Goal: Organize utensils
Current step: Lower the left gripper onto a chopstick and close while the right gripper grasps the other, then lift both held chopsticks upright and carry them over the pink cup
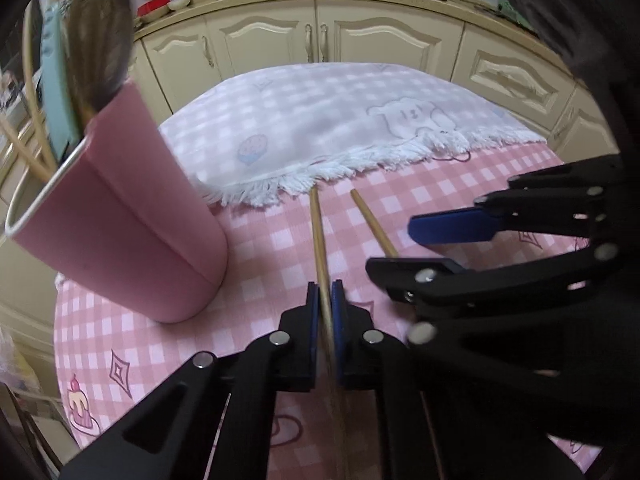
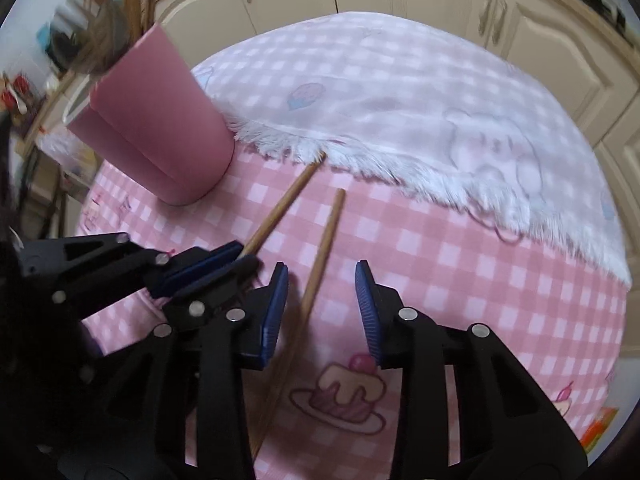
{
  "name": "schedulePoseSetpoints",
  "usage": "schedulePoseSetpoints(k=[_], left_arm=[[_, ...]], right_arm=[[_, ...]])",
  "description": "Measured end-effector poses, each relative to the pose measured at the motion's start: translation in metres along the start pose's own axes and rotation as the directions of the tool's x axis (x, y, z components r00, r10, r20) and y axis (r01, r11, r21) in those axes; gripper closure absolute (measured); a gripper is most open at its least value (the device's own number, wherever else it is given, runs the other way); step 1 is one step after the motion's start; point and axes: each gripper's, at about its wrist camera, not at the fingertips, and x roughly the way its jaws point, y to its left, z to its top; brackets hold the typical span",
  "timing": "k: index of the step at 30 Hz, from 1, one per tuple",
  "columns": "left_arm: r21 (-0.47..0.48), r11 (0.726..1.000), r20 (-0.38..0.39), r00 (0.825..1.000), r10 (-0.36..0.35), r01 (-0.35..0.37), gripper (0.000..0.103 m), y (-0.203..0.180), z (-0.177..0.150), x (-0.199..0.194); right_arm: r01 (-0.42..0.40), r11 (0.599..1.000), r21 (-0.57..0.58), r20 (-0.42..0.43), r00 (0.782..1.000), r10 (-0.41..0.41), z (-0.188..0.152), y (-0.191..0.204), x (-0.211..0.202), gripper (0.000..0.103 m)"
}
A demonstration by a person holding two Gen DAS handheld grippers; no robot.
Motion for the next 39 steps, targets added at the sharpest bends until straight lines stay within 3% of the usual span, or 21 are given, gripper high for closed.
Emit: schedulePoseSetpoints(k=[1,3,8,11,16,21,25,31,35,39], left_arm=[[-0.001,1.0,0.002,1.0,0.004,-0.004,0.093,0.002,-0.002,-0.001],[0.006,1.0,0.001,1.0,0.009,-0.009,0.093,0.001,-0.001,-0.001],[0.022,0.999,-0.004,1.0,0.026,-0.025,0.088,0.0,0.008,0.004],[0.028,1.0,-0.007,1.0,0.011,-0.011,0.097,-0.002,0.009,0.004],[0.01,1.0,0.015,1.0,0.001,-0.001,0.098,-0.001,-0.001,-0.005],[-0.051,0.998,0.098,0.994,-0.039,0.044,0.098,0.004,-0.009,-0.034],[-0.092,0.992,0.205,0.977,-0.061,0.081,0.098,0.007,-0.016,-0.064],[-0.161,0.98,0.405,0.913,-0.043,0.118,0.098,0.019,-0.03,-0.116],[-0.228,0.966,0.524,0.852,0.017,0.121,0.098,0.034,-0.042,-0.149],[-0.277,0.956,0.583,0.808,0.09,0.094,0.098,0.043,-0.047,-0.173]], right_arm=[[0.016,1.0,-0.016,0.004,1.0,-0.016,0.001,0.002,0.001,0.074],[0.053,0.998,-0.046,0.009,0.999,-0.053,0.001,0.002,0.001,0.09],[0.018,0.999,-0.027,0.015,1.0,-0.017,-0.007,-0.011,-0.003,0.094],[0.005,1.0,-0.017,0.029,1.0,-0.004,-0.013,-0.013,-0.005,0.096],[-0.079,0.997,0.02,0.08,0.994,0.077,-0.023,-0.027,-0.017,0.097],[-0.145,0.989,0.022,0.144,0.98,0.14,-0.032,-0.038,-0.038,0.097],[-0.196,0.981,0.007,0.221,0.957,0.19,-0.036,-0.042,-0.063,0.097],[-0.247,0.969,-0.013,0.344,0.909,0.237,-0.042,-0.042,-0.101,0.097],[-0.267,0.963,-0.039,0.411,0.874,0.259,-0.041,-0.035,-0.119,0.097],[-0.284,0.957,-0.068,0.453,0.845,0.283,-0.039,-0.025,-0.133,0.097]])
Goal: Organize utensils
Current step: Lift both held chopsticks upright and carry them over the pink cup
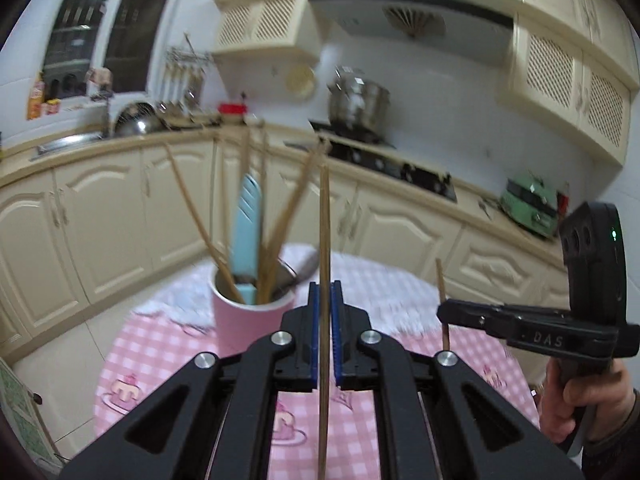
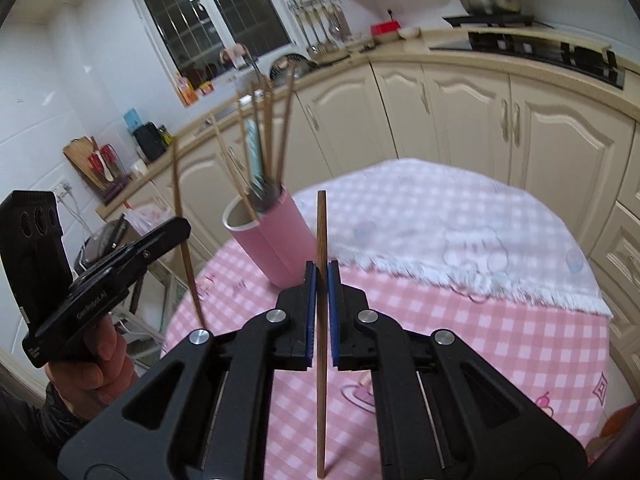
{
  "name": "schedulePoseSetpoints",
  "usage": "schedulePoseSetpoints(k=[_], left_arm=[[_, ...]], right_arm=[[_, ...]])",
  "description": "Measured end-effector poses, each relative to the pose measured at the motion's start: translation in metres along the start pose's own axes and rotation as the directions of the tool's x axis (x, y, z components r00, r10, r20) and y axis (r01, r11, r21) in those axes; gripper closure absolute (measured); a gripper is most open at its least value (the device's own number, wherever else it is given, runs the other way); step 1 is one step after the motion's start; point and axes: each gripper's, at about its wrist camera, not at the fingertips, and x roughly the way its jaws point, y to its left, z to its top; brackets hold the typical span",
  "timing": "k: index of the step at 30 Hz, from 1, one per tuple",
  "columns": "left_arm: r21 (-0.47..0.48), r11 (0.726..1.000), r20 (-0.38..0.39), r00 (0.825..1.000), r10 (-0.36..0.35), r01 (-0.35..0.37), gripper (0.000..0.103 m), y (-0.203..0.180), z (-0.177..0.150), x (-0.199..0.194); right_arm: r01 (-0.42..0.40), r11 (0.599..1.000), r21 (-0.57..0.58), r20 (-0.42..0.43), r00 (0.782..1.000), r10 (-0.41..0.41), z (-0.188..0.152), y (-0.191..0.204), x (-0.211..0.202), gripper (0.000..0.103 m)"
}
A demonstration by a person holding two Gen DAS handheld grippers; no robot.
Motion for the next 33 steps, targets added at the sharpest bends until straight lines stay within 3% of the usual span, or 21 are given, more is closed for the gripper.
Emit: schedulePoseSetpoints(k=[12,17,25,33], left_arm=[[-0.006,0.999,0.116,0.992,0.042,-0.041,0.098,0.004,0.032,-0.034],[-0.012,0.998,0.2,0.977,0.067,-0.066,0.098,0.009,0.059,-0.049],[0.006,0.995,0.337,0.937,0.094,-0.102,0.098,0.012,0.112,-0.06],[0.014,0.996,0.377,0.923,0.081,-0.093,0.098,0.014,0.146,-0.045]], right_arm=[[-0.046,0.995,-0.084,0.124,0.991,0.056,0.037,0.033,-0.017,0.098],[-0.064,0.988,-0.144,0.191,0.977,0.091,0.064,0.054,-0.03,0.098],[-0.066,0.969,-0.238,0.286,0.949,0.135,0.118,0.081,-0.048,0.098],[-0.059,0.957,-0.283,0.322,0.934,0.153,0.156,0.096,-0.043,0.098]])
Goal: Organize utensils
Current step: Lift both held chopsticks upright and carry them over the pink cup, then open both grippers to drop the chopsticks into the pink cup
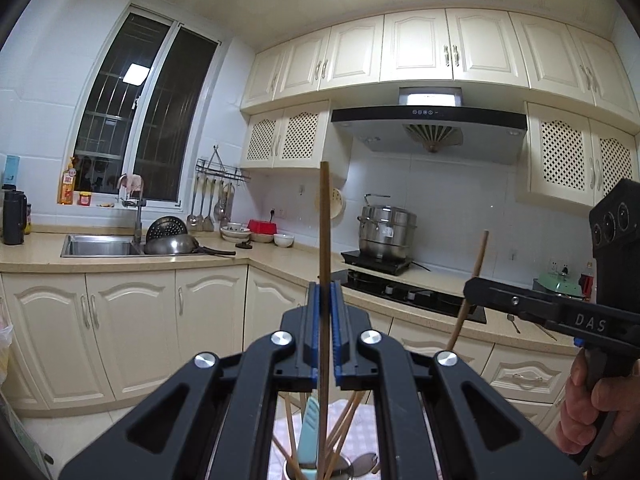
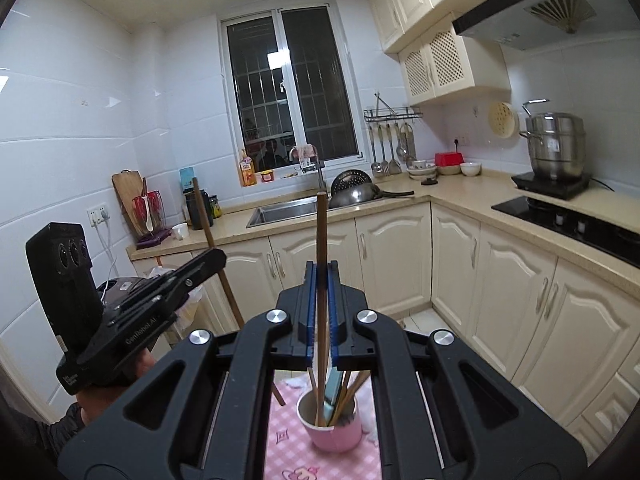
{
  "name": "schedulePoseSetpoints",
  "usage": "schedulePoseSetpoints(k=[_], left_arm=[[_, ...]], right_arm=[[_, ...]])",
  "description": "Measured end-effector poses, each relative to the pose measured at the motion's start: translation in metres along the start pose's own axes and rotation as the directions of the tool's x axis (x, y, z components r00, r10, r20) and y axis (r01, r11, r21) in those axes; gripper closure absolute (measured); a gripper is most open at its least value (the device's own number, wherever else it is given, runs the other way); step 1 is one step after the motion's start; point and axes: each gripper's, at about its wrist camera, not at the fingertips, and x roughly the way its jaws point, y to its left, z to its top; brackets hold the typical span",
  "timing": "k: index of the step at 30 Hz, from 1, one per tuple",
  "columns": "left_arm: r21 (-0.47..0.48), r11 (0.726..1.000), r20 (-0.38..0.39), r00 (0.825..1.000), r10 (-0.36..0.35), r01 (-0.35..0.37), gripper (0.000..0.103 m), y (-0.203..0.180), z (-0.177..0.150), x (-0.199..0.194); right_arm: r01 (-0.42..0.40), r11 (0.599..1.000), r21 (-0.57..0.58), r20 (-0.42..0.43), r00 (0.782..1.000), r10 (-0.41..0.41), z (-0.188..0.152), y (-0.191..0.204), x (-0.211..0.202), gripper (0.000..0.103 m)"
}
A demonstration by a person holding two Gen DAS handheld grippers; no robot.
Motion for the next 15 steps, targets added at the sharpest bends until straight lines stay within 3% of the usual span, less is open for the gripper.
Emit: schedulePoseSetpoints(k=[7,15], left_arm=[[0.004,1.0,-0.007,1.0,-0.004,0.004,0.098,0.006,-0.001,0.019],[-0.015,1.0,-0.057,0.998,0.0,-0.001,0.098,0.016,-0.025,0.038]], right_arm=[[-0.006,1.0,-0.016,-0.018,1.0,0.006,0.003,0.001,0.027,0.097],[-0.015,1.0,-0.005,-0.083,0.996,0.015,-0.014,-0.001,0.061,0.097]])
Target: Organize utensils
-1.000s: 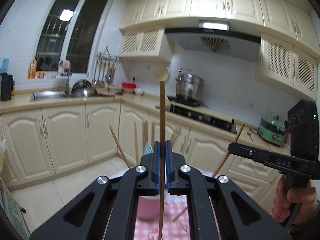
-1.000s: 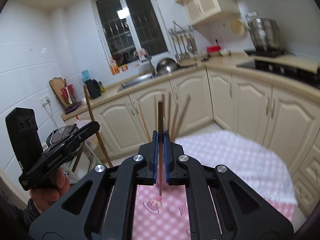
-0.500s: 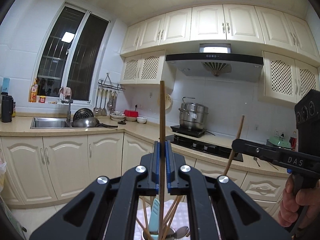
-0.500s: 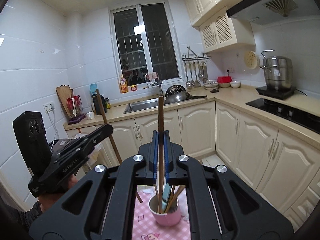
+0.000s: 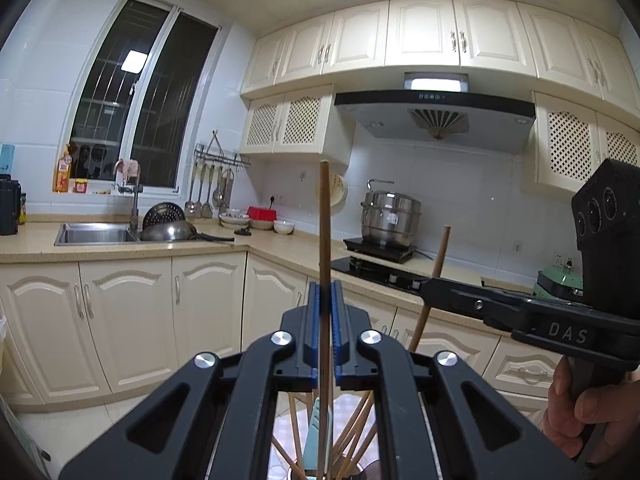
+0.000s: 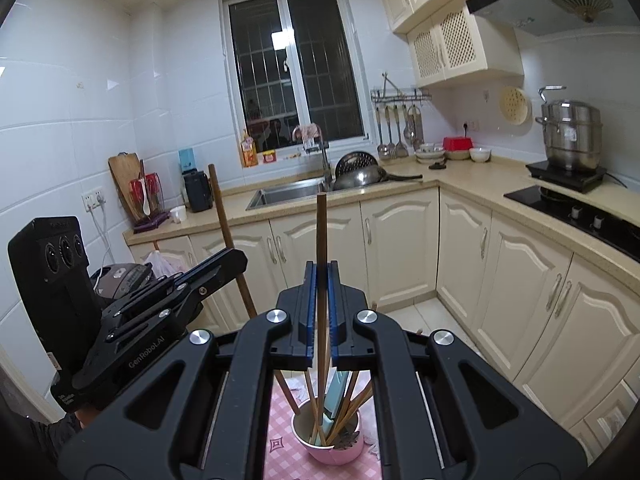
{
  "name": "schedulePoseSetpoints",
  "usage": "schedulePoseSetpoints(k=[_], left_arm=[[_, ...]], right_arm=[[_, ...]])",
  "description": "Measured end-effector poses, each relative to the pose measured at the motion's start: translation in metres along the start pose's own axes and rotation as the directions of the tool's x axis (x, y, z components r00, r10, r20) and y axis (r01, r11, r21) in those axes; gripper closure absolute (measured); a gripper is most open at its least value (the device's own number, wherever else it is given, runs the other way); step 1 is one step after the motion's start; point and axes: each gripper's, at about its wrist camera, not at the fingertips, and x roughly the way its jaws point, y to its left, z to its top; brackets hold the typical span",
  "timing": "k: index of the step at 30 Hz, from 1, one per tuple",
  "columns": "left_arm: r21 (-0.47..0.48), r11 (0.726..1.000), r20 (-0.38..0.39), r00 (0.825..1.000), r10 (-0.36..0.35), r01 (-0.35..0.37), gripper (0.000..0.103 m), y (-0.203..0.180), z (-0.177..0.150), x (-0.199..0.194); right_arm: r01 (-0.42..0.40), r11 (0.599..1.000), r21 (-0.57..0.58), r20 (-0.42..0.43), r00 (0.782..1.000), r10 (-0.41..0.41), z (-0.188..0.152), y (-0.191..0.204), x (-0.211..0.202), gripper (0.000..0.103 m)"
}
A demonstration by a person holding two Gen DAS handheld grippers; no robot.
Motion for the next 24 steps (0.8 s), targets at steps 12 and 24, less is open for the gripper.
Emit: schedulePoseSetpoints(k=[12,24], left_arm=[[-0.008,0.999,-0.122,0.991,0.049,-0.05,0.022,0.017,-0.035,0.025],[0.031,0.979,-0.103,0.973,0.206,-0.204,0.005,0.009,-0.016,-0.013]], right_arm=[[0.024,0.992,0.121,-0.077,0.997,-0.015,-0.026,-0.029,0.021,0.017],[0.109,0.974,0.197,-0.028,0.994,-0.105,-0.02,-0.042,-0.014,0.006]])
